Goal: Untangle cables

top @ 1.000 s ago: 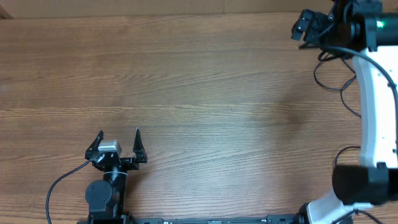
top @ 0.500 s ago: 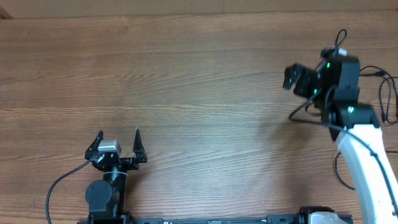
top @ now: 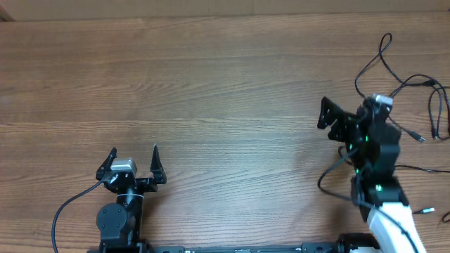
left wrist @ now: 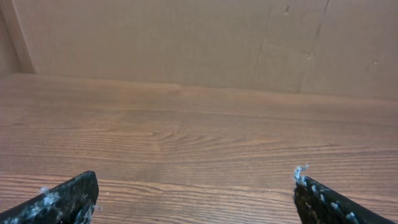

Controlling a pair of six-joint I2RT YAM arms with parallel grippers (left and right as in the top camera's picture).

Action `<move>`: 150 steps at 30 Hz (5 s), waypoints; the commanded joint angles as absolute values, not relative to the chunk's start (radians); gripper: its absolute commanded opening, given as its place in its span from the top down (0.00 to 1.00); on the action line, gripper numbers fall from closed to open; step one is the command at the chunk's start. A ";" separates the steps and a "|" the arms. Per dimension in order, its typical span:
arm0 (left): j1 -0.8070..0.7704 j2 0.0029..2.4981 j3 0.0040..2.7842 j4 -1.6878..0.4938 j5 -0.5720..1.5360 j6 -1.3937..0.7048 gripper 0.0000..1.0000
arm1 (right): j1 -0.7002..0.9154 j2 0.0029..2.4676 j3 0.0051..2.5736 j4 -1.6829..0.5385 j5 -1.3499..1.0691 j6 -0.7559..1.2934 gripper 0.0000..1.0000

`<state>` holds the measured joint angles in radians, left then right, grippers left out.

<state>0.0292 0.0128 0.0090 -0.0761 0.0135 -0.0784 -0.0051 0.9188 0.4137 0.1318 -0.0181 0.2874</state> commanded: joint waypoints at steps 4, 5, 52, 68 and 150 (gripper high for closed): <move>0.037 0.004 0.005 -0.078 0.004 -0.089 0.00 | -0.007 0.746 0.223 0.308 -0.009 0.287 0.00; 0.037 0.004 0.005 -0.078 0.004 -0.089 0.00 | -0.007 0.720 0.196 0.329 -0.009 0.287 0.00; 0.037 0.004 0.005 -0.078 0.004 -0.089 0.01 | -0.007 0.251 0.008 0.105 0.007 0.286 0.00; 0.037 0.004 0.005 -0.078 0.004 -0.089 0.00 | -0.007 0.002 0.008 -0.084 -0.046 0.073 0.00; 0.037 0.004 0.005 -0.078 0.004 -0.089 0.01 | -0.007 0.003 0.008 -0.073 -0.121 -0.054 0.00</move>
